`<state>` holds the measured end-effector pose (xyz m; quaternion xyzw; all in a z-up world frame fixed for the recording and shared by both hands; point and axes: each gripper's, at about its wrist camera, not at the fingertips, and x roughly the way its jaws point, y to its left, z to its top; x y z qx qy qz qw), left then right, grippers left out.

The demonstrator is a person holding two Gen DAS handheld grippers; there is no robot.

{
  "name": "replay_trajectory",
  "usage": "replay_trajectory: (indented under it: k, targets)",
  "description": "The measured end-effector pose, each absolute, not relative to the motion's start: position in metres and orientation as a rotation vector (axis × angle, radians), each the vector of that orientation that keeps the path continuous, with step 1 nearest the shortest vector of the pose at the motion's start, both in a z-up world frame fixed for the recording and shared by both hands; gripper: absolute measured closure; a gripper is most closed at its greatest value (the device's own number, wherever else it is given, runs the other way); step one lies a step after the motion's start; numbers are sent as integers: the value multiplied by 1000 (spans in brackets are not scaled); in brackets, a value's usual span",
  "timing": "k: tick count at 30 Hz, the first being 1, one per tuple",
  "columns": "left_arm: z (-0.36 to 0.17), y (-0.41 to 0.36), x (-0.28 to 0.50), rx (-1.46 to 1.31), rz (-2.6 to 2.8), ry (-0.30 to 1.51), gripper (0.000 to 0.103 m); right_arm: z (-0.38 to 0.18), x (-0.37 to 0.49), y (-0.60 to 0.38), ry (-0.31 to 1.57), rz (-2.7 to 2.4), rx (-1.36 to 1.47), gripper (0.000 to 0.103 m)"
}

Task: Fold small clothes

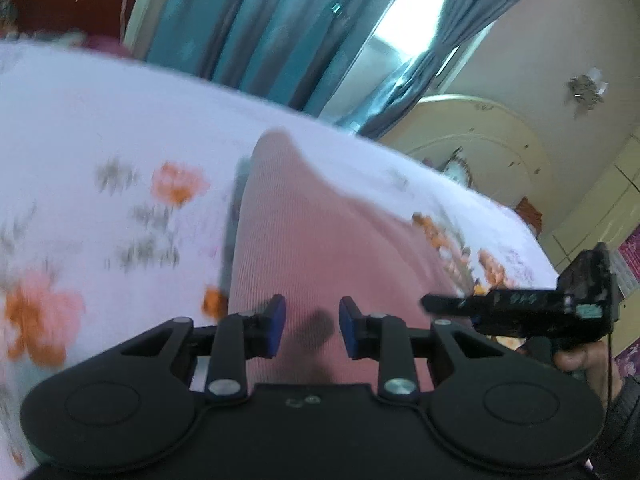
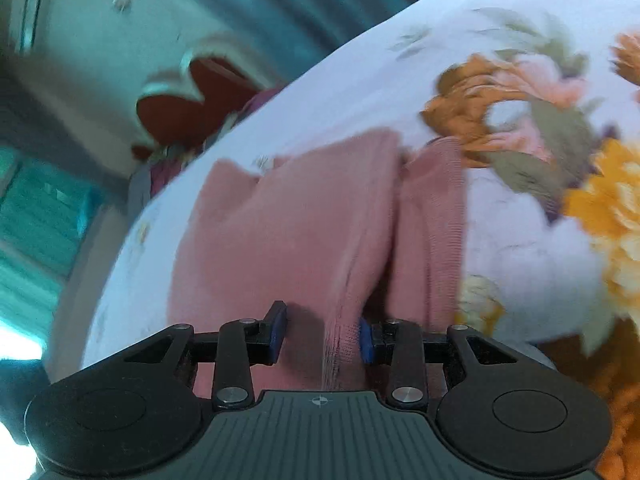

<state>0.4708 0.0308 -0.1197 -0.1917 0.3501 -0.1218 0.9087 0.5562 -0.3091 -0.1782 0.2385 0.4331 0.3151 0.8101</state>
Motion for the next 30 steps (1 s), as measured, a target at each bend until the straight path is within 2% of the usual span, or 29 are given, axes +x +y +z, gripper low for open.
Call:
replay_trajectory:
  k: [3, 4, 5, 10, 11, 13, 14, 17, 18, 20, 21, 24, 25, 26, 27, 30]
  targets:
    - [-122, 31, 492, -350, -257, 745, 74, -175, 554, -300, 913, 663, 451, 68]
    - [-127, 29, 500, -329, -258, 775, 74, -172, 551, -296, 906, 664, 411, 91]
    - [-132, 28, 508, -319, -257, 797, 74, -169, 548, -291, 889, 656, 368, 95]
    - [-126, 26, 497, -311, -346, 666, 73, -108, 495, -298, 659, 622, 280, 96]
    - [-135, 22, 500, -293, -343, 708, 72, -112, 487, -298, 622, 599, 224, 96]
    - [-146, 14, 507, -258, -350, 762, 74, -163, 514, -298, 831, 495, 194, 95]
    - [-142, 11, 509, -245, -351, 772, 74, -174, 515, -306, 834, 503, 243, 96]
    - [-134, 7, 511, -177, -375, 778, 74, -163, 507, -317, 795, 478, 308, 94]
    - [-136, 9, 512, -181, -386, 778, 74, -162, 507, -317, 791, 483, 308, 89]
    - [-136, 15, 514, -209, -402, 761, 74, -162, 509, -319, 785, 463, 316, 67]
    - [-135, 18, 516, -227, -406, 755, 74, -164, 512, -320, 781, 452, 326, 64]
    - [-136, 21, 528, -251, -408, 750, 74, -169, 529, -316, 789, 463, 380, 64]
    - [-136, 20, 532, -252, -405, 750, 74, -169, 534, -312, 788, 465, 376, 70]
    - [-137, 23, 532, -250, -405, 747, 74, -165, 539, -306, 790, 465, 354, 95]
    - [-134, 21, 532, -253, -415, 727, 74, -161, 538, -304, 782, 464, 326, 96]
    - [-128, 19, 517, -226, -460, 603, 72, -129, 507, -310, 578, 506, 282, 96]
